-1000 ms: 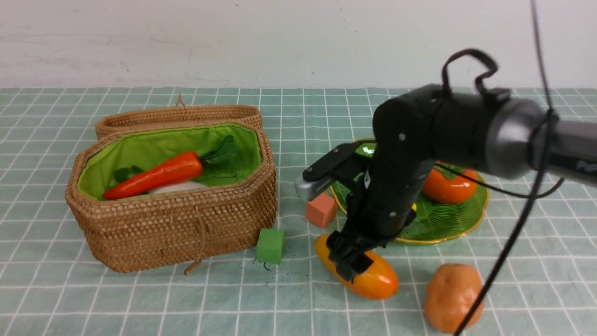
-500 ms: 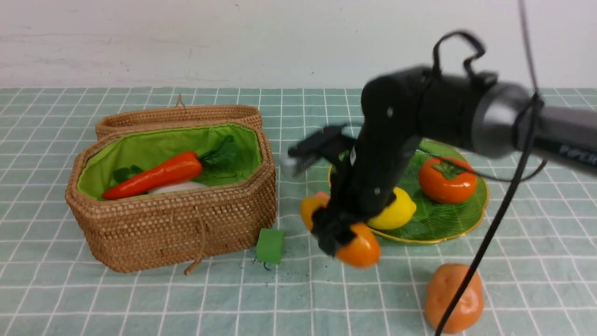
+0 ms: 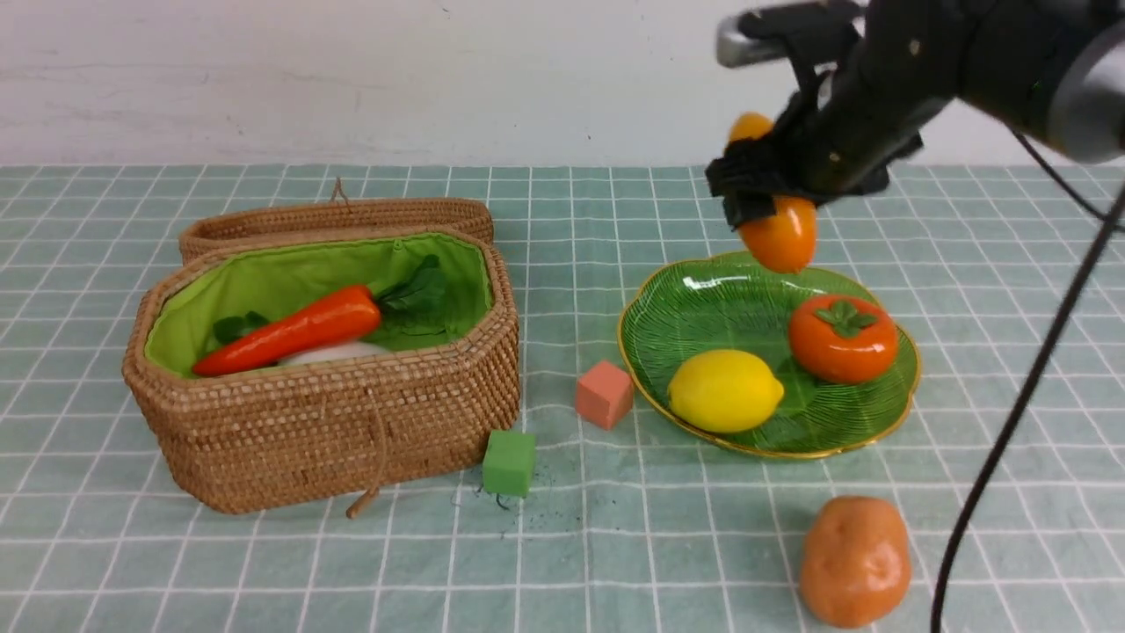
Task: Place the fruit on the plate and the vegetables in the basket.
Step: Use the right arm to grab a mango and put it into the right plate, then use the right arm to grab a potato and put it into the left basket
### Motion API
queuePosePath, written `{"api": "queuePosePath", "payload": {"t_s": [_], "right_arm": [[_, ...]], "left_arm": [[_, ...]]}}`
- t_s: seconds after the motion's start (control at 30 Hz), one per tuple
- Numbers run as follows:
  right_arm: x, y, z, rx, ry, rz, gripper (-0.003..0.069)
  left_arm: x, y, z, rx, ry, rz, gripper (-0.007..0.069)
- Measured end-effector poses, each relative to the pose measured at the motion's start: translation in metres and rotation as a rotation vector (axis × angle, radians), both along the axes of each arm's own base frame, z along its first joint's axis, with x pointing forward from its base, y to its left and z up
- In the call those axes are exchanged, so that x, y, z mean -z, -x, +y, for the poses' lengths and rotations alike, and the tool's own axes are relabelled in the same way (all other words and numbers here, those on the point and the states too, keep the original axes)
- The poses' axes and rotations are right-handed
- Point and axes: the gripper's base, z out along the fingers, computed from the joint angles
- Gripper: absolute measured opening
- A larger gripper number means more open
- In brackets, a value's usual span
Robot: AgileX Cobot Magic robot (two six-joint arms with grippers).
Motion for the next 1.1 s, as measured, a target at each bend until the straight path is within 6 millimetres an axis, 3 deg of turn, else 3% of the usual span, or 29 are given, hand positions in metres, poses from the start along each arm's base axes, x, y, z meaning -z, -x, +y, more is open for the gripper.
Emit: {"api": "queuePosePath", "payload": {"t_s": [0.03, 0.1, 0.17, 0.3, 0.4, 0.47, 0.53, 0.6, 0.67, 0.8, 0.83, 0.87, 0.97, 1.0, 1.1], "right_arm": [[0.0, 0.0, -0.001, 0.005, -0.004, -0.001, 0.0542], [0.033, -0.011, -0.001, 0.037, -0.017, 0.066, 0.0542], [0.052, -0.015, 0.002, 0.042, -0.016, 0.107, 0.0542], [0.059, -0.016, 0.004, 0.045, -0.024, 0.12, 0.0548], [0.057, -0.015, 0.003, 0.046, -0.023, 0.123, 0.0603], [0.049, -0.011, 0.002, 0.045, -0.009, 0.134, 0.0664], [0.042, -0.007, -0.001, 0.042, 0.01, 0.133, 0.0677], [0.021, 0.001, -0.005, 0.043, 0.029, 0.126, 0.0676], [0.008, 0.008, -0.007, 0.044, 0.033, 0.129, 0.0667], [-0.039, 0.039, -0.015, 0.049, 0.019, 0.142, 0.0587], [-0.038, 0.04, -0.015, 0.05, 0.018, 0.149, 0.0582], [-0.051, 0.053, -0.018, 0.055, -0.002, 0.147, 0.0553], [-0.057, 0.084, -0.026, 0.111, -0.051, 0.177, 0.0507], [-0.057, 0.086, -0.026, 0.116, -0.057, 0.178, 0.0507], [-0.048, 0.123, -0.035, 0.202, -0.122, 0.231, 0.0496]], "left_arm": [[0.0, 0.0, 0.0, 0.0, 0.0, 0.0, 0.0212], [0.0, 0.0, 0.0, 0.0, 0.0, 0.0, 0.0215], [0.0, 0.0, 0.0, 0.0, 0.0, 0.0, 0.0217], [0.0, 0.0, 0.0, 0.0, 0.0, 0.0, 0.0218], [0.0, 0.0, 0.0, 0.0, 0.0, 0.0, 0.0221], [0.0, 0.0, 0.0, 0.0, 0.0, 0.0, 0.0223], [0.0, 0.0, 0.0, 0.0, 0.0, 0.0, 0.0225], [0.0, 0.0, 0.0, 0.0, 0.0, 0.0, 0.0228], [0.0, 0.0, 0.0, 0.0, 0.0, 0.0, 0.0228], [0.0, 0.0, 0.0, 0.0, 0.0, 0.0, 0.0232], [0.0, 0.0, 0.0, 0.0, 0.0, 0.0, 0.0233], [0.0, 0.0, 0.0, 0.0, 0.0, 0.0, 0.0235], [0.0, 0.0, 0.0, 0.0, 0.0, 0.0, 0.0237], [0.0, 0.0, 0.0, 0.0, 0.0, 0.0, 0.0237], [0.0, 0.0, 0.0, 0.0, 0.0, 0.0, 0.0237]]}}
